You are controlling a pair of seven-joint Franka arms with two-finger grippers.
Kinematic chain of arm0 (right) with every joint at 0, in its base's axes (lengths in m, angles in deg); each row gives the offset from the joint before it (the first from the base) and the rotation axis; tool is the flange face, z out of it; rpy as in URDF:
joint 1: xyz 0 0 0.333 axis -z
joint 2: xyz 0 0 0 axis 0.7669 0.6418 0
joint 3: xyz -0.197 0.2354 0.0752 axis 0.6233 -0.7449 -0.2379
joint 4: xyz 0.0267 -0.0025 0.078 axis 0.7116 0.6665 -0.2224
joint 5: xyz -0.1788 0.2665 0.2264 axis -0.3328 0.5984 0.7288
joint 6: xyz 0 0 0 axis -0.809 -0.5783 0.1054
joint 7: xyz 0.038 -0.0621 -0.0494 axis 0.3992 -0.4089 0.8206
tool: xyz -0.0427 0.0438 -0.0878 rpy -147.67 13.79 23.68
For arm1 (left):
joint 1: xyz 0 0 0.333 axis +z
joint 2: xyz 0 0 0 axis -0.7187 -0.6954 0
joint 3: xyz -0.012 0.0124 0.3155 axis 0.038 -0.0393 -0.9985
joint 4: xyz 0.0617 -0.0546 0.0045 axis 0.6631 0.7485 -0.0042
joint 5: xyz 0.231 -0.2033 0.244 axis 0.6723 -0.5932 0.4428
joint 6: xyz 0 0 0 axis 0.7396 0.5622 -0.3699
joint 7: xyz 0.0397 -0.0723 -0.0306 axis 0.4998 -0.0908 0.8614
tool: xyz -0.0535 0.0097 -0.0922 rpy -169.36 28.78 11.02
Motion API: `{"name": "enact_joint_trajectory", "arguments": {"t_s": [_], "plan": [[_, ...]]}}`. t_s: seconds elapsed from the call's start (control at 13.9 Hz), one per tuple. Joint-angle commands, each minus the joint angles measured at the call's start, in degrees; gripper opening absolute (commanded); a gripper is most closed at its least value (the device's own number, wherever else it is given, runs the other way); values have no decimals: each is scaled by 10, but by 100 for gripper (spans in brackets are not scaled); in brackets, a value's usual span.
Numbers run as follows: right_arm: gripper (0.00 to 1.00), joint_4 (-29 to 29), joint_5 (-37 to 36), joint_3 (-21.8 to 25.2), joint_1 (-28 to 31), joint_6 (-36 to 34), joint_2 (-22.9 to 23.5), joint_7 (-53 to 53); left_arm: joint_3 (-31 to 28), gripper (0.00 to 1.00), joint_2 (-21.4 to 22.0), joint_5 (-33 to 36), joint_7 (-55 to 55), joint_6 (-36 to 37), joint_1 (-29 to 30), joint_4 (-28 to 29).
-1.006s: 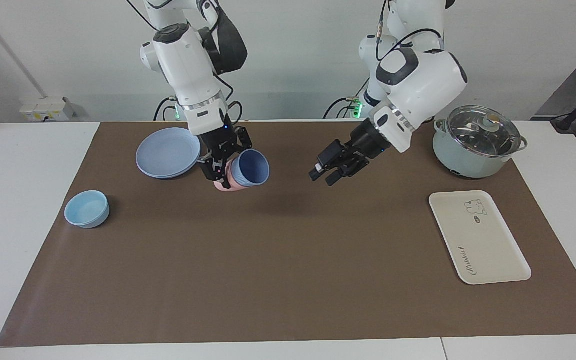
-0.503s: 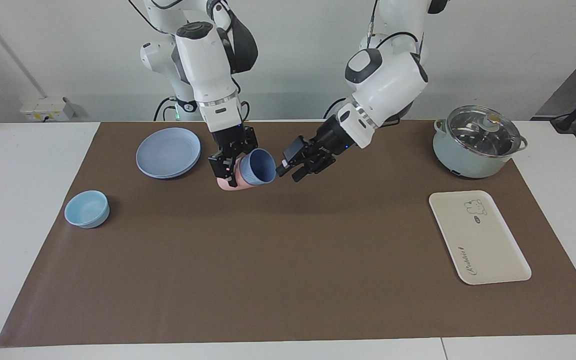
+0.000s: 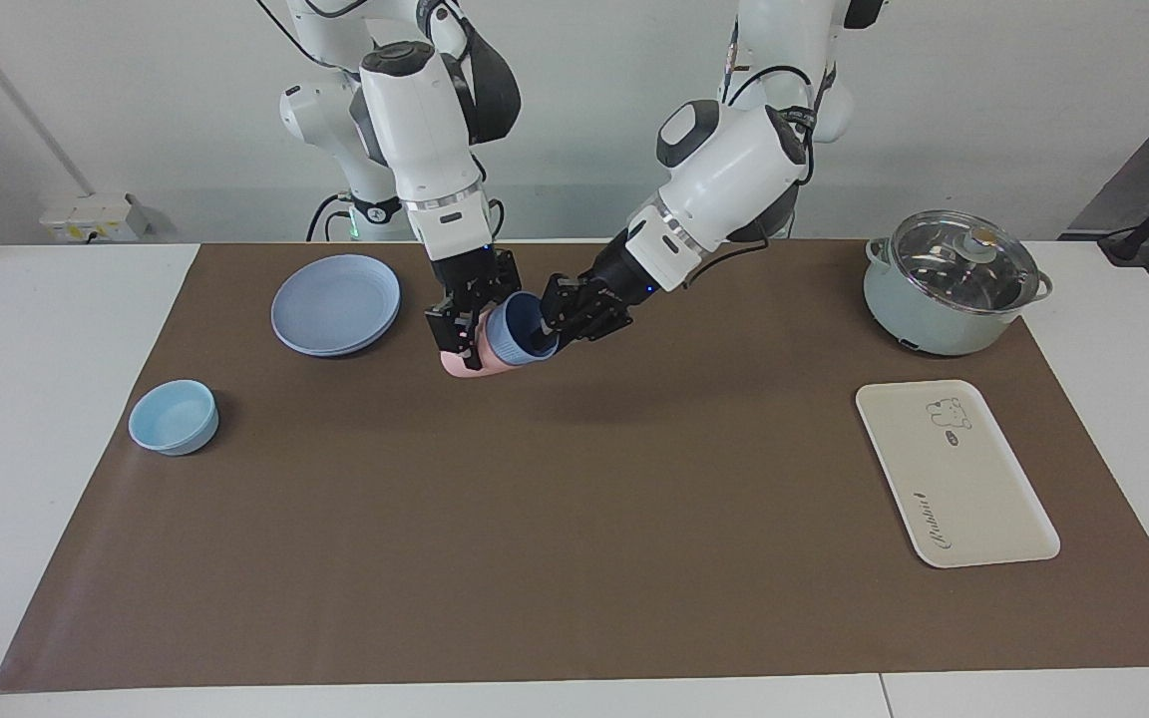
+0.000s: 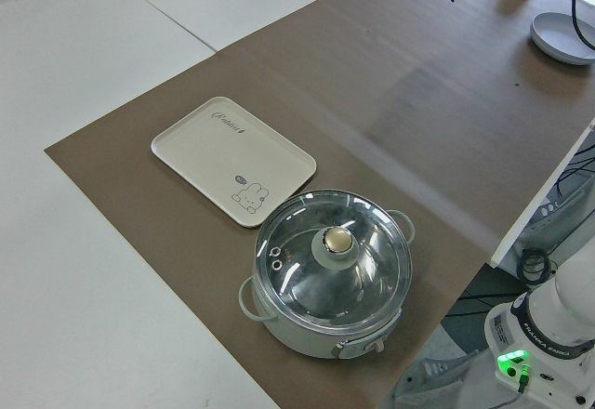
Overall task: Place cup on tray
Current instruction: 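Grasp the blue cup with the left gripper and pull it from the pink cup, then carry the blue cup over the tray while the right gripper lowers the pink cup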
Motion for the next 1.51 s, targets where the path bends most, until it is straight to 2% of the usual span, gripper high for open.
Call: {"name": "enact_joint_trajectory", "arguments": {"t_s": [0.0,0.22,0.5,0.65,0.86,1.01,1.22,1.29,1.44], "plan": [[0,-12,-17,-1,-3,-15,3,-16,-5,0,-2,48,0,44,10,-23],[0,-12,-17,-1,-2,-15,3,-16,-10,0,-13,52,2,69,13,-46],[0,-11,-17,-1,-2,-15,3,-16,-12,0,-62,59,6,206,84,-193],[0,-10,-17,-1,-2,-19,3,-20,-14,0,-60,94,-3,215,111,-200],[0,-7,-8,-1,10,-9,3,-38,-12,0,-55,241,-38,215,150,-195],[0,-3,11,-1,44,0,4,-28,-13,0,-55,272,-93,215,198,-189],[0,20,140,-1,104,59,6,94,-13,0,-34,271,-224,210,282,-137],[0,22,197,-1,128,66,10,162,-13,0,-23,271,-268,203,309,-112],[0,21,344,-1,183,75,46,353,-13,0,-9,271,-341,186,360,-76]]}}
